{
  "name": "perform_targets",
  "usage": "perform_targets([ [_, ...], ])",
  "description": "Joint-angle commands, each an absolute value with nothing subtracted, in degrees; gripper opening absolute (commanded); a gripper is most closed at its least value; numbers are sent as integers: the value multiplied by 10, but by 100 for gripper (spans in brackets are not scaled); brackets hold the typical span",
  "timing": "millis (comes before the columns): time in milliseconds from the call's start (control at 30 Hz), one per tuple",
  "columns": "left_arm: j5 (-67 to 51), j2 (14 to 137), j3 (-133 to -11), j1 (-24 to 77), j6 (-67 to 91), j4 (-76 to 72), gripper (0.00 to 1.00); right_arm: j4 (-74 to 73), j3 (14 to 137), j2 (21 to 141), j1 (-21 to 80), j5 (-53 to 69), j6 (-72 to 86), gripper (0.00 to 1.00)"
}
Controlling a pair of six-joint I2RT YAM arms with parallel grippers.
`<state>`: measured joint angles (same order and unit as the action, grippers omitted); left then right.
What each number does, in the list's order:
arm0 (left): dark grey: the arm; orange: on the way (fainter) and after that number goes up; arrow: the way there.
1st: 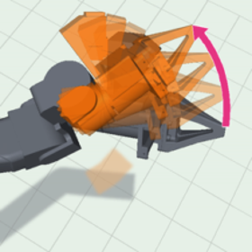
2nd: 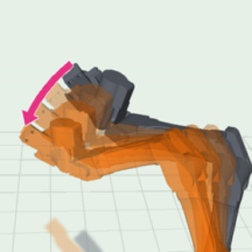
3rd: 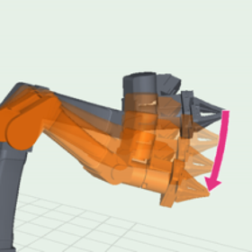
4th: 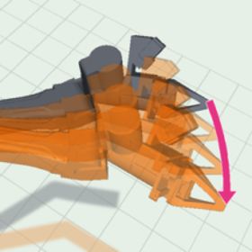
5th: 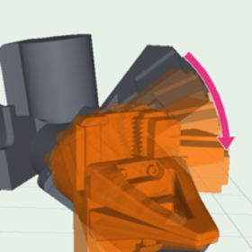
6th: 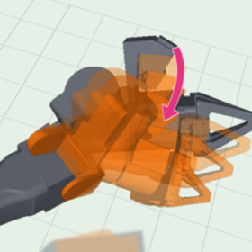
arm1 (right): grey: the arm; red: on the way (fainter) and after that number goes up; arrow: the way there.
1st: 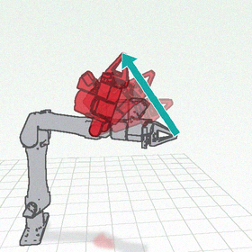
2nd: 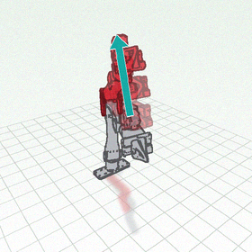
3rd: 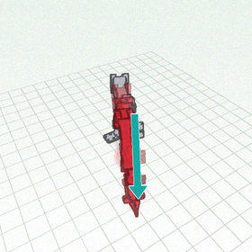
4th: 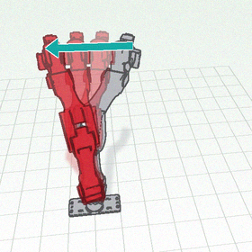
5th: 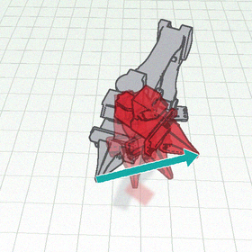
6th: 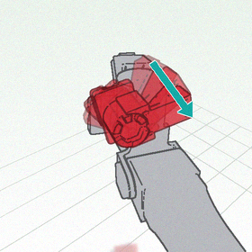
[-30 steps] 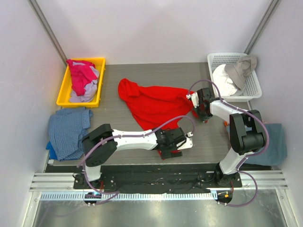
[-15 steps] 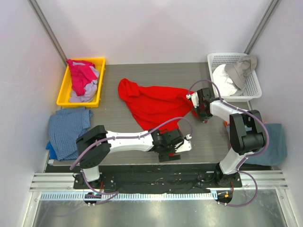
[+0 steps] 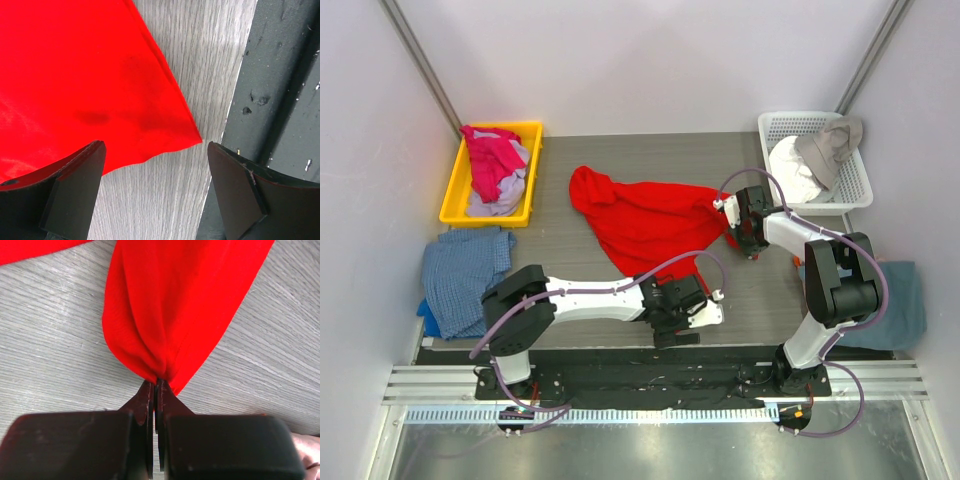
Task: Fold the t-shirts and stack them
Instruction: Flatten out the tshirt
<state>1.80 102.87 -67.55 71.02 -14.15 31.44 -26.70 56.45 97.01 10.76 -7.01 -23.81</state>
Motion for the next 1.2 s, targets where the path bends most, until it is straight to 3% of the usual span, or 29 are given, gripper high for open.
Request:
perform_targets([
  [0, 10, 1042, -670, 714, -155, 297, 87, -257, 551, 965, 106, -67, -230, 1],
  [133, 5, 1053, -666, 714, -156, 288, 87, -258, 552, 961, 105, -65, -231, 1],
  [300, 8, 1063, -668, 708, -165, 276, 78, -258, 554, 958, 106, -59, -229, 1],
  [400, 4, 1077, -678, 701, -168, 277, 60, -260, 552, 955, 106, -57, -229, 1],
  [433, 4, 1085, -681, 700, -169, 276, 46, -260, 553, 955, 105, -57, -229, 1],
  [500, 2, 1093, -689, 693, -170, 274, 36, -262, 552, 948, 106, -57, -230, 1],
  [567, 2, 1102, -694, 689, -172, 270, 0, -266, 552, 942, 106, -58, -229, 1],
  [700, 38, 1072, -686, 670, -178, 244, 0, -270, 548, 920, 106, -65, -232, 1],
  [933, 272, 921, -680, 588, -197, 154, 0, -287, 573, 854, 105, -69, -207, 1],
  [1167, 309, 846, -786, 490, -227, 206, 0, -340, 659, 794, 106, -52, -194, 1],
])
